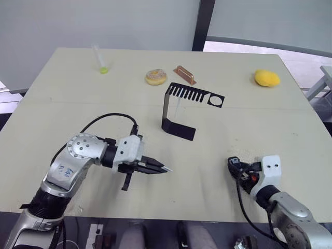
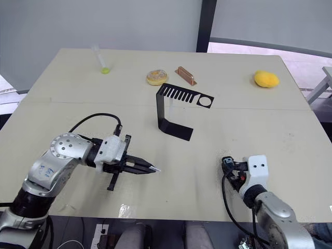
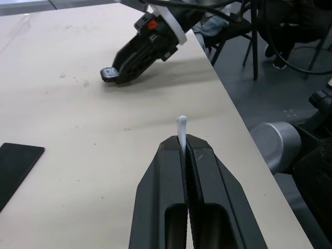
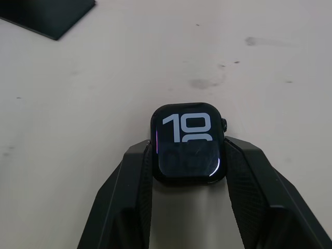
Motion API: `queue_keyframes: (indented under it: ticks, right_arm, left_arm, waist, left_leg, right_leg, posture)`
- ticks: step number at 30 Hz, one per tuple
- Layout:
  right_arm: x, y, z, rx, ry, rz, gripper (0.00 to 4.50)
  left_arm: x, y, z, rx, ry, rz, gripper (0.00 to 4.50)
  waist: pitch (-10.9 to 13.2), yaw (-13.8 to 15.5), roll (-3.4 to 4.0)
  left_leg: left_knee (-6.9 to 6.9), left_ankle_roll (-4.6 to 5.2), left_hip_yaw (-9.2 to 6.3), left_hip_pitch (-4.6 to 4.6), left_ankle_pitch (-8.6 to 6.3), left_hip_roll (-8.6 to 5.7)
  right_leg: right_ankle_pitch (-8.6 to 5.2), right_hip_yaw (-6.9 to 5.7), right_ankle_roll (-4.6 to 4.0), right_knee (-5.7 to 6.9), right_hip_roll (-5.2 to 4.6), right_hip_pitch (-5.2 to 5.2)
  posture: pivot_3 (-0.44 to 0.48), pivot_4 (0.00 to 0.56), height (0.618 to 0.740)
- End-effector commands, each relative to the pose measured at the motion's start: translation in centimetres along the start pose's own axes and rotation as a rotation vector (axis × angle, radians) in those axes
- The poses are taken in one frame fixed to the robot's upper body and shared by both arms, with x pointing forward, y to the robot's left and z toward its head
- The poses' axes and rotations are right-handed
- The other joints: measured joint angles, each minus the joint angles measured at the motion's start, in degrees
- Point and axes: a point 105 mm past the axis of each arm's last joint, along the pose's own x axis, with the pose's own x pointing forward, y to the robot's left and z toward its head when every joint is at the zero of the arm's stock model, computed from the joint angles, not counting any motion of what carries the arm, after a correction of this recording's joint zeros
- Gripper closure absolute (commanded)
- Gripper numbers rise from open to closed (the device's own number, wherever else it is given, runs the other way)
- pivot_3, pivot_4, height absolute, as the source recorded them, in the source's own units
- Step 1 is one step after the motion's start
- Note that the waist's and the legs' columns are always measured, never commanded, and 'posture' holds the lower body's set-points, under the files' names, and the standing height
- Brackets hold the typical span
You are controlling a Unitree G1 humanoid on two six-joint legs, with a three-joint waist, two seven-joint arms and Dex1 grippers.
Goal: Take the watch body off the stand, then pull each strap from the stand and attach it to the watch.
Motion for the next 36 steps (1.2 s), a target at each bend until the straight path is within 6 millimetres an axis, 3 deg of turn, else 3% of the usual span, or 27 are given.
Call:
queue_keyframes:
  ticks: [1, 5, 10, 21, 36]
  right_arm:
    - [-1.4, 3.4, 2.2, 0.074, -0.021, 0.289, 3.0]
    - [-1.7, 6.3, 2.7, 0.186, 0.055, 0.521, 3.0]
    - [-0.8, 8.6, 2.7, 0.333, 0.153, 0.675, 3.0]
    - [2.5, 10.4, 1.9, 0.562, 0.327, 0.753, 3.0]
    - [2.8, 12.4, 2.8, 0.646, 0.386, 0.861, 3.0]
  left_arm:
    - [-2.9, 0.5, 0.8, 0.031, 0.01, 0.098, 4.5]
    - [-4.9, 0.6, 0.4, 0.083, 0.081, 0.157, 4.5]
    - [-5.7, 0.5, -0.1, 0.15, 0.152, 0.187, 4.5]
    - [-3.7, 0.9, 0.6, 0.238, 0.176, 0.165, 4.5]
    - [-1.8, 1.7, 0.2, 0.331, 0.22, 0.052, 4.5]
  waist:
    - [0.01, -0.19, 0.01]
    - [0.01, -0.01, 0.01]
    - [0.0, 0.02, -0.01]
    - [0.01, 0.02, -0.01]
    - [0.01, 0.03, -0.01]
  left_leg:
    - [0.0, 0.01, 0.0, 0.01, 0.0, 0.04]
    - [0.0, 0.01, -0.02, 0.02, -0.01, 0.06]
    - [0.0, 0.05, -0.02, -0.01, -0.03, 0.06]
    - [0.01, 0.08, -0.01, -0.11, -0.05, 0.05]
    - [0.03, 0.1, 0.0, -0.14, -0.06, 0.08]
  right_leg:
    - [0.0, 0.0, 0.0, 0.0, 0.01, 0.0]
    - [0.0, -0.03, -0.01, 0.01, -0.01, 0.02]
    - [0.0, -0.04, -0.01, -0.05, -0.04, 0.02]
    - [0.01, -0.05, 0.01, -0.1, -0.08, -0.04]
    - [0.01, -0.06, 0.01, -0.1, -0.06, -0.07]
  posture:
    - [0.0, 0.15, 0.74]
    - [0.0, 0.15, 0.74]
    - [0.0, 0.15, 0.74]
    - [0.0, 0.15, 0.74]
    - [0.0, 0.15, 0.74]
